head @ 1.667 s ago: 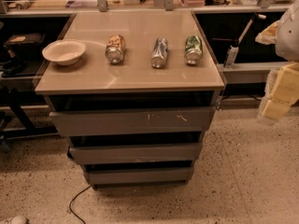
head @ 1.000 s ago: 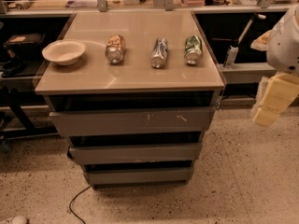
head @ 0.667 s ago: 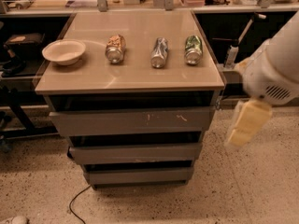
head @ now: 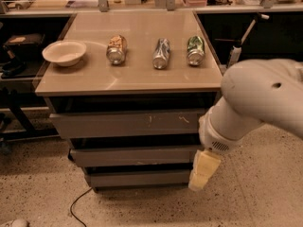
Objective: Open bottom drawer
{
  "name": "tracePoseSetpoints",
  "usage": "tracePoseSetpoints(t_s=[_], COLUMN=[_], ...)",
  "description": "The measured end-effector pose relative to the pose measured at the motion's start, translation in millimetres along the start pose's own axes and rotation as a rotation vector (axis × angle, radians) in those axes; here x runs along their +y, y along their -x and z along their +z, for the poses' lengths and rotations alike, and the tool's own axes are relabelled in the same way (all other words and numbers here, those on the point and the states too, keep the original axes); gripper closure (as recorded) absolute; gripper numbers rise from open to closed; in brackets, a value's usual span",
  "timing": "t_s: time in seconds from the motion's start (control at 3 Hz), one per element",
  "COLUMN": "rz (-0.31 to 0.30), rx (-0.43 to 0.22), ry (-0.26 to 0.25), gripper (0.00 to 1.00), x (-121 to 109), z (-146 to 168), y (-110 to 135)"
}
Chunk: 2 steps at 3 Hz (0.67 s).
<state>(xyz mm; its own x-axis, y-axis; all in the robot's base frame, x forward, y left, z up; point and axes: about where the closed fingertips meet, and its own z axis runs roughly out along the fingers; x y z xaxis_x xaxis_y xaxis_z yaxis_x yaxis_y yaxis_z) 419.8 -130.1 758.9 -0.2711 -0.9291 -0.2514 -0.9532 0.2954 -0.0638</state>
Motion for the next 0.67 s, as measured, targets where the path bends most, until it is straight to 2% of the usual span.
tracePoseSetpoints(t_s=[0.67], rz=[0.001], rx=[0.002], ry=[0.000], gripper=[0.00], x=[1.7], z=[0.6], y=[-2.1])
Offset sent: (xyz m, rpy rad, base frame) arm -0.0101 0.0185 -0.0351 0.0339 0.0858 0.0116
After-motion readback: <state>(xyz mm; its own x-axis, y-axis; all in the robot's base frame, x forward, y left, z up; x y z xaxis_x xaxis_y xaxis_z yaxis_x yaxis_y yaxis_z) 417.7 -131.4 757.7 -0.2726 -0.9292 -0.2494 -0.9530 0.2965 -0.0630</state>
